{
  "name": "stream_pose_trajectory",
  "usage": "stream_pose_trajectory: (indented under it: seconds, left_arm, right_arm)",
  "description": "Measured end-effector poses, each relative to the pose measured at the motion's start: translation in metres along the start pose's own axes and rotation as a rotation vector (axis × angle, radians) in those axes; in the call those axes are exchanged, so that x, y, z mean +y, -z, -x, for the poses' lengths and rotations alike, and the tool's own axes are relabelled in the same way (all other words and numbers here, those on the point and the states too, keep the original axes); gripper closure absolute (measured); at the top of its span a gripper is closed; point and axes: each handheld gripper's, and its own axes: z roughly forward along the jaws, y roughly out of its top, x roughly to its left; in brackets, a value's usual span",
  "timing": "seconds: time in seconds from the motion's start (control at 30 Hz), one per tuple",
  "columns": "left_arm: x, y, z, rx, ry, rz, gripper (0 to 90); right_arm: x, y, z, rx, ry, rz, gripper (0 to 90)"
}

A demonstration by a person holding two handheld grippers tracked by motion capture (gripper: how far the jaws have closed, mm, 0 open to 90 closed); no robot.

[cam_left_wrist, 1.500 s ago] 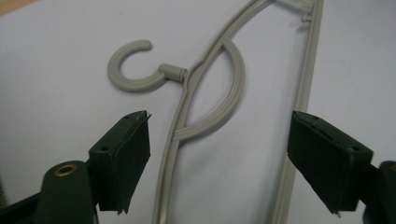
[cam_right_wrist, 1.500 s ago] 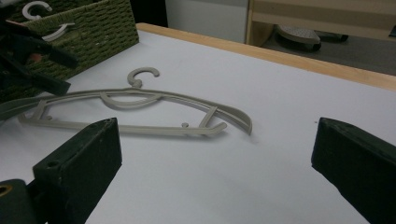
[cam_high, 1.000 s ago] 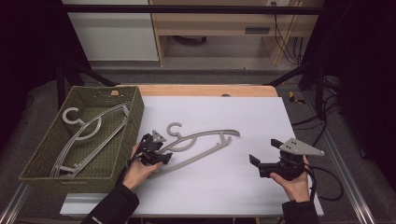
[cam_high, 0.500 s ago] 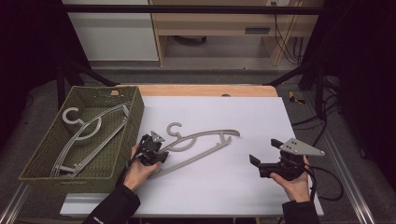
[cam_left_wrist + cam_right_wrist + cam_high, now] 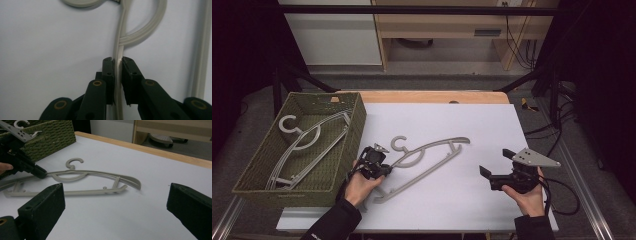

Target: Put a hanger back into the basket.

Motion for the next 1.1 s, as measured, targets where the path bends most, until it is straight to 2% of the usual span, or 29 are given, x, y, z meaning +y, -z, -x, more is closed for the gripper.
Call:
stream_pose_trajectory:
  seconds: [0.13,0.2,0.33,0.5,0.6,0.67,0.73,0.9,0.97,1.07,1.1]
  left_arm:
    - [-0.003,0.001,0.011,-0.027,0.002,-0.005,81.1]
    - [-0.004,0.001,0.016,-0.016,-0.011,0.000,81.0]
    - [-0.005,0.001,0.015,-0.022,-0.030,-0.002,79.5]
    - [-0.012,0.007,0.017,-0.019,-0.055,-0.014,69.2]
    - [-0.018,0.013,0.016,-0.024,-0.056,-0.016,68.3]
    - [-0.022,0.017,0.016,-0.045,-0.054,-0.030,68.1]
    - [-0.025,0.016,0.017,-0.042,-0.062,-0.038,68.1]
    - [-0.024,0.014,0.017,-0.023,-0.059,-0.039,72.2]
    - [-0.024,0.014,0.020,0.000,-0.075,-0.042,73.0]
    - [-0.024,0.013,0.028,0.057,-0.107,-0.047,73.2]
    - [-0.024,0.013,0.030,0.059,-0.095,-0.056,73.7]
  right_arm:
    - [0.000,0.002,0.000,-0.003,-0.002,0.004,2.0]
    - [0.000,0.002,0.001,-0.001,-0.004,0.006,2.0]
    - [0.001,0.002,0.000,0.000,0.000,0.007,2.1]
    - [0.001,0.003,0.000,0.000,-0.002,0.007,2.1]
    - [0.001,0.003,0.000,0.000,-0.002,0.008,2.1]
    - [0.001,0.003,0.000,0.001,-0.001,0.008,2.1]
    - [0.001,0.003,0.000,0.002,-0.001,0.009,2.1]
    - [0.001,0.002,-0.001,0.002,-0.001,0.007,2.1]
    - [0.001,0.002,0.000,0.003,-0.003,0.008,2.1]
    - [0.001,0.002,-0.001,0.003,-0.004,0.007,2.0]
    - [0.001,0.002,-0.001,0.003,-0.002,0.008,2.1]
